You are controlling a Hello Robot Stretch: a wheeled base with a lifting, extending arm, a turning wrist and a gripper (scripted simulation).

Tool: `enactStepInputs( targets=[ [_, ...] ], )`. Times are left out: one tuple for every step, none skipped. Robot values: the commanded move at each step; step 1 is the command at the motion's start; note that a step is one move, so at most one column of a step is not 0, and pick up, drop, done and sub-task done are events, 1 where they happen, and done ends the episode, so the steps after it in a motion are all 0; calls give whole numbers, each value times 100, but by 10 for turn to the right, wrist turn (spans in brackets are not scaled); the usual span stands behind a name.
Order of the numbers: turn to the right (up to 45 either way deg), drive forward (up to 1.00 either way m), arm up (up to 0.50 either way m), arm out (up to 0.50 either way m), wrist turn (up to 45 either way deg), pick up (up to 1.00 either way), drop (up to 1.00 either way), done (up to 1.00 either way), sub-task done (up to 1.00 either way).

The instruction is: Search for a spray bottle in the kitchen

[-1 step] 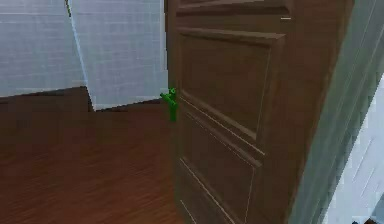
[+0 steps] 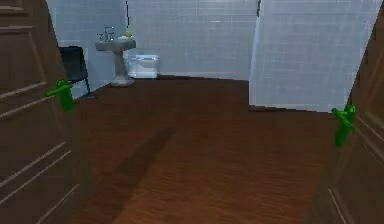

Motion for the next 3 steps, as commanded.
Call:
enactStepInputs(
  targets=[
    [-450, 0, 0, 0, 0, 0, 0, 0, 0],
    [-450, 0, 0, 0, 0, 0, 0, 0, 0],
    [-210, 0, 0, 0, 0, 0, 0, 0, 0]
  ],
)
